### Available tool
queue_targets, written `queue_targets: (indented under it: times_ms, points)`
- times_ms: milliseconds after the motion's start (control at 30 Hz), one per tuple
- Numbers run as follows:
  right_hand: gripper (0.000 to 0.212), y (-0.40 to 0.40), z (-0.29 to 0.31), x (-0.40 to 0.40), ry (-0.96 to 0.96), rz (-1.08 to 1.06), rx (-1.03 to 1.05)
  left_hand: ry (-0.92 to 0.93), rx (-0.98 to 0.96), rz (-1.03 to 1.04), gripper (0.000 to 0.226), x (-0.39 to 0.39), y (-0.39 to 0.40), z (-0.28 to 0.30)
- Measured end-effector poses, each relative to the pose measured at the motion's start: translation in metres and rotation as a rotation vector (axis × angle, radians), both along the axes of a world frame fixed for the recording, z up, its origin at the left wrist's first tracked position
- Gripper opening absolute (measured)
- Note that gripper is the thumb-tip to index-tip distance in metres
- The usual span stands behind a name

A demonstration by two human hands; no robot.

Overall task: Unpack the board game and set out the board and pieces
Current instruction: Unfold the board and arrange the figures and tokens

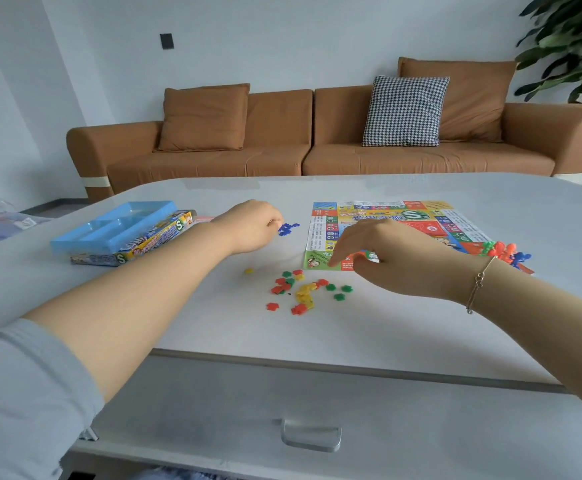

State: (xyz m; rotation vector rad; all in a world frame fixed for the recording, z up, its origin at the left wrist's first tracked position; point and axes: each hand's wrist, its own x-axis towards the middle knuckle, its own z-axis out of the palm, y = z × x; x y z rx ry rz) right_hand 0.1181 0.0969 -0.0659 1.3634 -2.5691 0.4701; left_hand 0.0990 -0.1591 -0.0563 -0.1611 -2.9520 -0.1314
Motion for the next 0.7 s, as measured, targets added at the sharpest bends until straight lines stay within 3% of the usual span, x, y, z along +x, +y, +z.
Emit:
queue_targets:
  times_ms: [167,367,700]
  points:
    - [0.038,0.004,0.005,0.006,-0.014,0.013,-0.013,0.061,0.078,-0.053,0.035,0.031,0.008,0.006]
    - [0.042,0.007,0.008,0.02,-0.086,0.028,0.053,0.078,-0.003,-0.046,0.036,0.08,0.011,-0.008]
    - [0.041,0.033,0.009,0.04,-0.059,-0.044,0.153,0.094,0.17,-0.12,0.04,0.119,0.014,-0.015]
